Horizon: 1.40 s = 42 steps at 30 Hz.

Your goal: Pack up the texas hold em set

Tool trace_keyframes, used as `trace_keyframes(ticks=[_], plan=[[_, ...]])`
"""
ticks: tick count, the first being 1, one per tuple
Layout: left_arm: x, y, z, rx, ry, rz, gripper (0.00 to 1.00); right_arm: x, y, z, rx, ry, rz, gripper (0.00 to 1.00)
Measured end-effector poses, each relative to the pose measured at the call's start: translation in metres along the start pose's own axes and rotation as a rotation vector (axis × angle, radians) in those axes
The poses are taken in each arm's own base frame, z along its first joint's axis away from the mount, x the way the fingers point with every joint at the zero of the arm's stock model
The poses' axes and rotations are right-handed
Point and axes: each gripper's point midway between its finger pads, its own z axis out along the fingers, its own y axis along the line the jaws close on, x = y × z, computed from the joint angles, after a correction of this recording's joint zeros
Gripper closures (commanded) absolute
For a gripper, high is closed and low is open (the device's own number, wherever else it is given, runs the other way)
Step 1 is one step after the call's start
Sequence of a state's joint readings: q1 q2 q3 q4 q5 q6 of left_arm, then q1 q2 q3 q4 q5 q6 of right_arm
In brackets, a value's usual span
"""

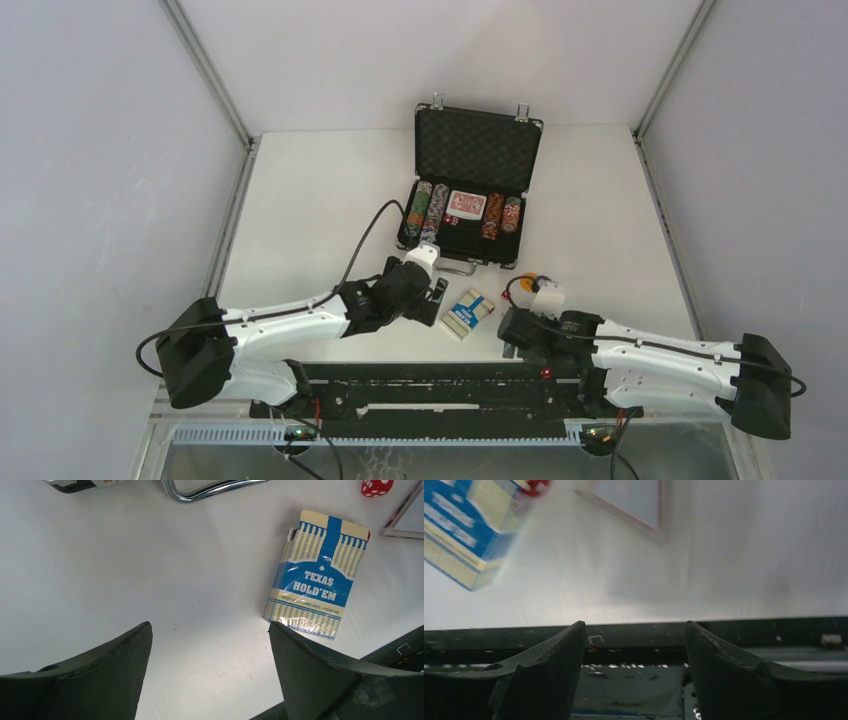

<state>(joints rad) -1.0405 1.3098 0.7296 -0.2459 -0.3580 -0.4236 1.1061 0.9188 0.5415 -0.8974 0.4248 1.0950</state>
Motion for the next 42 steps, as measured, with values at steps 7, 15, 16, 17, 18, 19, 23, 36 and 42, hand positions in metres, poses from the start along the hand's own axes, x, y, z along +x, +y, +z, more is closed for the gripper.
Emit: trace_keyframes(ticks=[7, 15, 16, 17, 18, 19, 23, 36, 42], plan=[[-0.002, -0.008, 0.000, 0.046, -0.001, 0.007, 0.10, 0.035, -0.032, 0.000, 0.111, 0.046, 0.060, 0.22], [-0.005, -0.017, -0.001, 0.091, -0.010, -0.001, 0.10, 0.049, -0.047, 0.004, 0.232, 0.058, 0.092, 0.27], [-0.005, -0.018, -0.001, 0.095, -0.010, -0.001, 0.10, 0.050, -0.049, 0.005, 0.250, 0.059, 0.088, 0.27], [-0.005, -0.019, -0.001, 0.098, -0.010, -0.001, 0.10, 0.051, -0.051, 0.006, 0.269, 0.060, 0.085, 0.27], [-0.005, -0.020, -0.001, 0.103, -0.009, -0.001, 0.10, 0.052, -0.053, 0.007, 0.285, 0.062, 0.082, 0.28], [-0.005, -0.020, -0.001, 0.108, -0.007, -0.002, 0.10, 0.052, -0.054, 0.007, 0.301, 0.063, 0.078, 0.31], [-0.006, -0.023, -0.001, 0.123, -0.008, -0.003, 0.10, 0.053, -0.053, 0.007, 0.314, 0.065, 0.076, 0.38], [-0.007, -0.027, -0.003, 0.146, -0.013, -0.007, 0.10, 0.055, -0.054, 0.007, 0.320, 0.068, 0.049, 0.54], [-0.010, -0.028, -0.004, 0.152, -0.025, -0.011, 0.10, 0.056, -0.053, 0.008, 0.317, 0.068, 0.028, 0.69]])
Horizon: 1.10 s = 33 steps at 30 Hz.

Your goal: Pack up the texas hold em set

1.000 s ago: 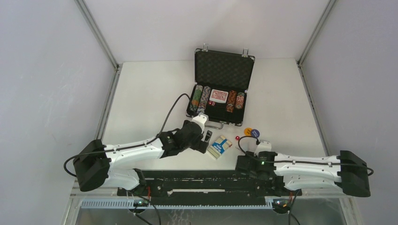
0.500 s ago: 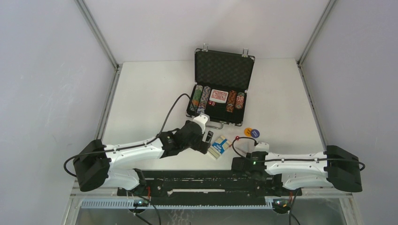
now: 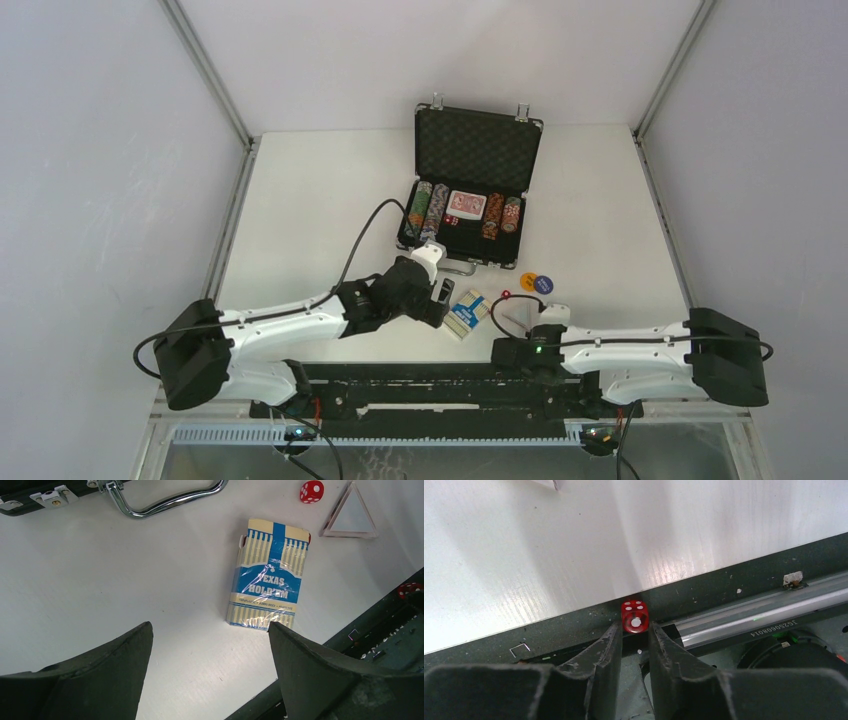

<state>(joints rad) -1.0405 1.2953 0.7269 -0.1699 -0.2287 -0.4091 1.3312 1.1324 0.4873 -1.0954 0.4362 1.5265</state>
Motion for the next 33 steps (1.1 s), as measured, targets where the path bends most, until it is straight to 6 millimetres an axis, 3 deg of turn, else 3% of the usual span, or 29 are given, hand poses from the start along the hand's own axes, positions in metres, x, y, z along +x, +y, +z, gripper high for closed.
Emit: trace_keyframes(ticks=[4, 11, 13, 15, 16, 22, 27, 33], plan=[[-0.001, 0.000, 0.000, 0.002, -0.003, -0.001, 0.10, 0.000, 0.002, -0.001, 0.007, -0.001, -0.013, 0.81], [-0.001, -0.001, 0.000, 0.002, -0.003, 0.000, 0.10, -0.003, 0.010, -0.004, 0.010, -0.014, -0.045, 0.83], [-0.001, -0.001, 0.000, 0.002, -0.003, 0.000, 0.10, -0.005, 0.014, -0.007, 0.003, -0.023, -0.055, 0.77], [-0.001, -0.001, 0.000, 0.002, -0.003, 0.000, 0.10, -0.007, 0.020, -0.011, -0.013, -0.031, -0.058, 0.57], [-0.001, -0.001, 0.000, 0.002, -0.003, -0.001, 0.10, -0.009, 0.023, -0.014, -0.022, -0.036, -0.058, 0.52], [-0.001, 0.000, 0.000, 0.002, -0.003, 0.000, 0.10, -0.015, 0.023, -0.020, -0.035, -0.053, -0.054, 0.33], [0.000, -0.001, 0.000, 0.006, -0.001, 0.000, 0.10, -0.012, 0.015, -0.015, -0.031, -0.040, -0.049, 0.32], [0.000, -0.001, 0.000, 0.007, 0.000, 0.000, 0.10, -0.007, 0.008, -0.007, -0.001, -0.003, -0.058, 0.40]])
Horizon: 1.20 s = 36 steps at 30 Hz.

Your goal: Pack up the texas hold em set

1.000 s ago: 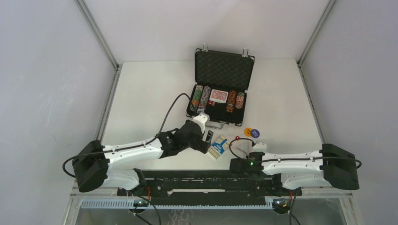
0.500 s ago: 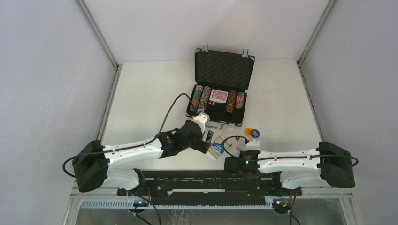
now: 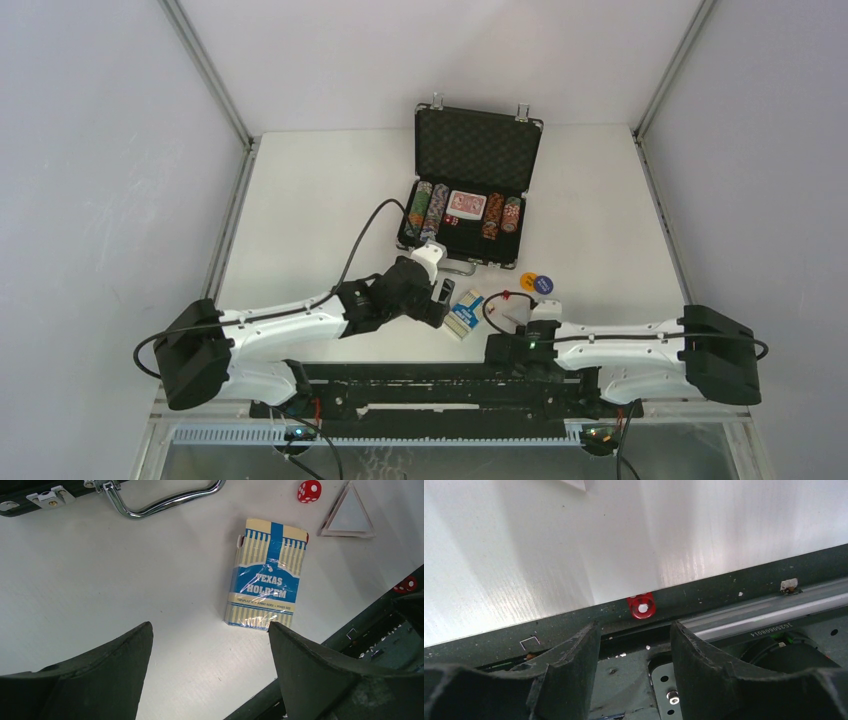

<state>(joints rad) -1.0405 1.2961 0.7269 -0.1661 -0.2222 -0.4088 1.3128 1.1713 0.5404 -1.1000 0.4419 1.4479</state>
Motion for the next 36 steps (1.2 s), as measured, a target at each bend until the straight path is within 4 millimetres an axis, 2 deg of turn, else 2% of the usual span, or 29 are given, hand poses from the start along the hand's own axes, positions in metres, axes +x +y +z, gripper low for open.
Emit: trace_keyframes(ticks=[11, 16, 26, 32, 36], plan=[[0.002, -0.003, 0.000, 0.020, 0.009, 0.002, 0.10, 0.001, -0.002, 0.008, 0.099, 0.024, -0.070, 0.36], [0.001, -0.005, 0.000, 0.027, 0.008, 0.002, 0.10, -0.001, 0.002, 0.009, 0.099, 0.022, -0.090, 0.23], [0.002, -0.008, 0.000, 0.043, 0.012, 0.001, 0.10, -0.003, 0.010, 0.009, 0.075, 0.014, -0.129, 0.24], [0.001, -0.008, 0.000, 0.043, 0.011, 0.005, 0.11, -0.004, 0.016, 0.009, 0.056, 0.015, -0.157, 0.19], [0.000, -0.008, -0.001, 0.045, 0.007, 0.007, 0.11, -0.005, 0.020, 0.008, 0.078, 0.020, -0.180, 0.11]])
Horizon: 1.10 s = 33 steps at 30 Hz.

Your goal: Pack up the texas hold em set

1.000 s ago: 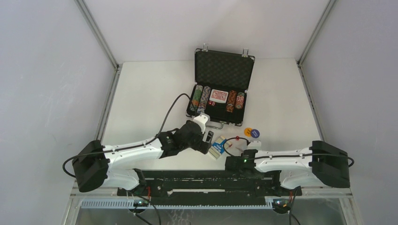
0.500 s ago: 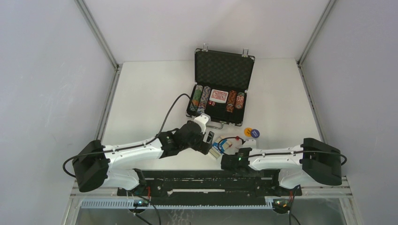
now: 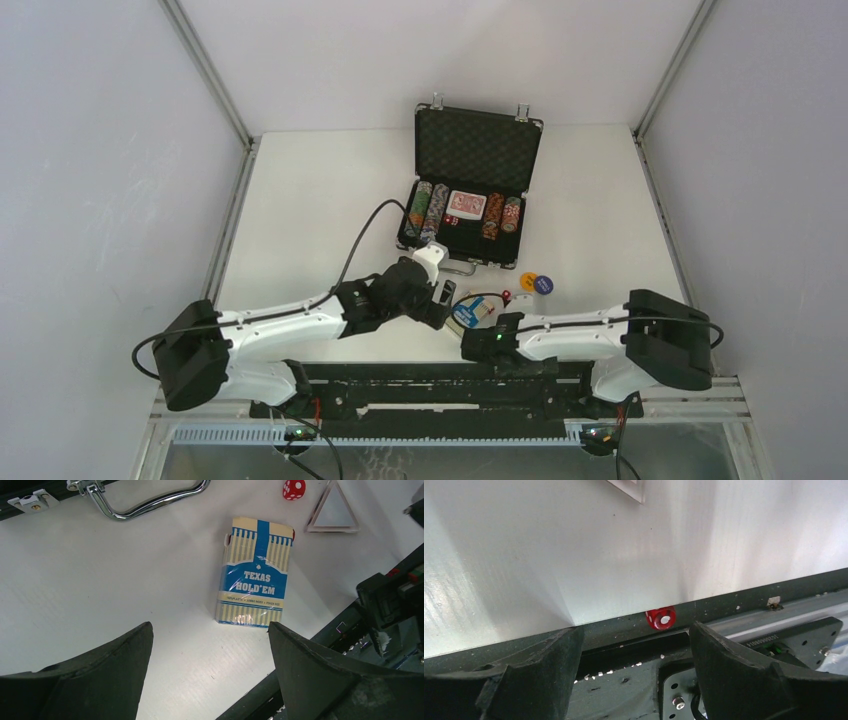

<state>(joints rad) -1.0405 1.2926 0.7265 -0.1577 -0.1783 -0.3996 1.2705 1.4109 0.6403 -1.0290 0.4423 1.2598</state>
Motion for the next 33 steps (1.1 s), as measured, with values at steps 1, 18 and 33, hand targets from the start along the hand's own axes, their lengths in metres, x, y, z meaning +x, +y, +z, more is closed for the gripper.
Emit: trace_keyframes(ticks=[1, 18, 33], plan=[[-0.001, 0.000, -0.001, 0.001, -0.003, -0.001, 0.11, 0.000, 0.000, 0.000, 0.012, 0.002, -0.014, 0.10], [-0.002, -0.004, -0.007, 0.035, -0.025, -0.006, 0.11, 0.002, 0.000, 0.003, 0.005, -0.081, -0.041, 0.11], [-0.001, -0.005, -0.007, 0.041, -0.022, -0.006, 0.11, 0.006, 0.005, 0.012, -0.080, -0.111, 0.048, 0.23]])
